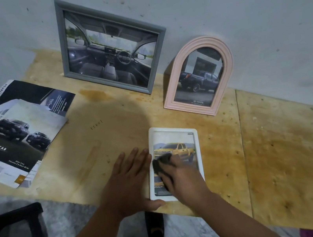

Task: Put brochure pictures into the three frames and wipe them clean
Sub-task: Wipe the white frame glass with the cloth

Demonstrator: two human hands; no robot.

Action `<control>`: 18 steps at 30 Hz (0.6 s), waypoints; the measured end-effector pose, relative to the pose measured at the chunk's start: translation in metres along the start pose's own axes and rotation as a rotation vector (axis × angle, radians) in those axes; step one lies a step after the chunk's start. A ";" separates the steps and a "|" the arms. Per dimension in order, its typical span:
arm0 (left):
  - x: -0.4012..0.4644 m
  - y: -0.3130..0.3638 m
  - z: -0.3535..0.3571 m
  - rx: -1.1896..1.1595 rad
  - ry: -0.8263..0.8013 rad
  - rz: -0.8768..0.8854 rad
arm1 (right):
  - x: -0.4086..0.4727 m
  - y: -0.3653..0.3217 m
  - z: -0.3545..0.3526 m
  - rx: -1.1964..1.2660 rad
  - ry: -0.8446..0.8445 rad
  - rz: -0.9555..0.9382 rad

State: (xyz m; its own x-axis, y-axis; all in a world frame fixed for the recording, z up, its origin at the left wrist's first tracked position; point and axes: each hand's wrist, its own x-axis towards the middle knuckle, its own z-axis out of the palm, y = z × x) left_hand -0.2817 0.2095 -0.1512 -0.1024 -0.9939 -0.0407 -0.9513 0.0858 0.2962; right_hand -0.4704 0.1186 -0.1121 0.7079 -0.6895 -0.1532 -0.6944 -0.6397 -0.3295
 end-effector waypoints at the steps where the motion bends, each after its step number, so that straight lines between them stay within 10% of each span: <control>1: 0.000 0.000 -0.001 -0.002 -0.005 -0.002 | -0.018 0.003 -0.002 0.023 -0.079 -0.035; 5: -0.001 0.003 -0.005 -0.005 -0.015 -0.009 | -0.035 0.028 -0.037 0.370 -0.328 0.058; 7: 0.000 0.002 -0.005 0.000 -0.033 -0.007 | -0.012 0.054 -0.057 0.521 -0.184 0.262; 10: 0.001 0.001 -0.002 0.008 -0.035 0.000 | 0.023 0.074 -0.055 0.172 0.077 0.374; 18: 0.003 0.001 -0.004 0.044 -0.073 0.006 | -0.052 0.018 0.009 -0.101 0.020 0.305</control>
State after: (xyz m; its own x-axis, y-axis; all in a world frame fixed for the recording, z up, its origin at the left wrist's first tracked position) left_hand -0.2818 0.2065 -0.1470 -0.1271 -0.9859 -0.1089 -0.9622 0.0959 0.2548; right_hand -0.5190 0.1462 -0.1188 0.4627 -0.8608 -0.2118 -0.8844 -0.4318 -0.1769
